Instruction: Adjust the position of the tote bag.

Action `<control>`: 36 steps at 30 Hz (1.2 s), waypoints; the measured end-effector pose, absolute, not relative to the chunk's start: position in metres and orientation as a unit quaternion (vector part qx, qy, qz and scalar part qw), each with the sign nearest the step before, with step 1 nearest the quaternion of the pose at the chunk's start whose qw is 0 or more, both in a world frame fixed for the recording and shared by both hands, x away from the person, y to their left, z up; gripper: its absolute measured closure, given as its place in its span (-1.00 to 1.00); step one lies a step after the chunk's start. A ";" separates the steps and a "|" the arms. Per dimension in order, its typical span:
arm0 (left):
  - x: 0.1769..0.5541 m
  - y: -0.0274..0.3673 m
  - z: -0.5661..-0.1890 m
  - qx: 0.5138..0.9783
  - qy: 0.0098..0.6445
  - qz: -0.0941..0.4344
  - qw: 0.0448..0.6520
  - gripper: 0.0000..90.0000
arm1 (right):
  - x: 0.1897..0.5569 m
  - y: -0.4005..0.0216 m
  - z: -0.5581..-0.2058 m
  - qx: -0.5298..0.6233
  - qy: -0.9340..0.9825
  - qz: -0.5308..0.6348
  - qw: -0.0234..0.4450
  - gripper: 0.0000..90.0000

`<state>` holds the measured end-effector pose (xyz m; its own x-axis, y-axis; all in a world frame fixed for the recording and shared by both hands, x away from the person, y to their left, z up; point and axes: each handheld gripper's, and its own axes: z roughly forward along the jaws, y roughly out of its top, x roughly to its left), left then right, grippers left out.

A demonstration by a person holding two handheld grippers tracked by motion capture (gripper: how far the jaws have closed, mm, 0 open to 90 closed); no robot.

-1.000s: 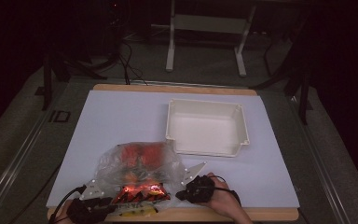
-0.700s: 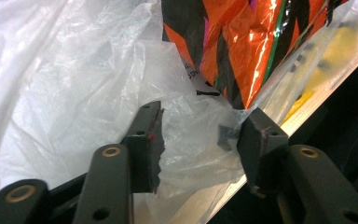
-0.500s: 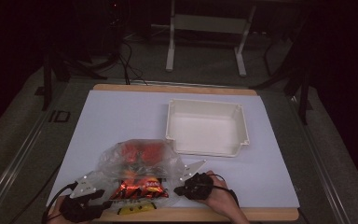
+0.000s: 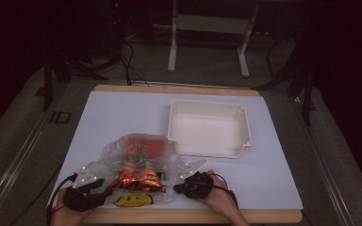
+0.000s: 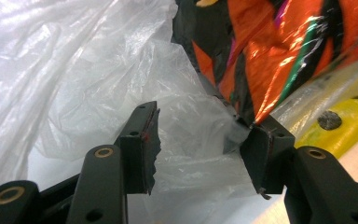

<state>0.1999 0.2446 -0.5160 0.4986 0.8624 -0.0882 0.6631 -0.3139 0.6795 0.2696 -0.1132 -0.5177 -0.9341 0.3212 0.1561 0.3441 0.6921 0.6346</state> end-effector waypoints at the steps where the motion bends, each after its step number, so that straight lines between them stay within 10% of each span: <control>1: 0.203 0.244 -0.518 0.794 0.483 0.146 0.339 0.13 | 0.270 -0.113 -0.518 -0.183 -0.919 -0.349 0.016 0.94; 18: 0.199 0.282 -0.515 0.758 0.499 0.101 0.407 -0.11 | 0.274 -0.117 -0.521 -0.203 -0.916 -0.345 -0.002 0.95; 36: 0.208 0.266 -0.482 0.774 0.463 0.191 0.387 0.10 | 0.265 -0.125 -0.488 -0.182 -0.896 -0.404 -0.036 0.66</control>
<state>0.2079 0.2660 -0.4818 0.4979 0.8650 -0.0624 0.5683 -0.2711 0.7769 0.2651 -0.1253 -0.4884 -0.9311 0.3555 0.0820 0.2968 0.6075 0.7368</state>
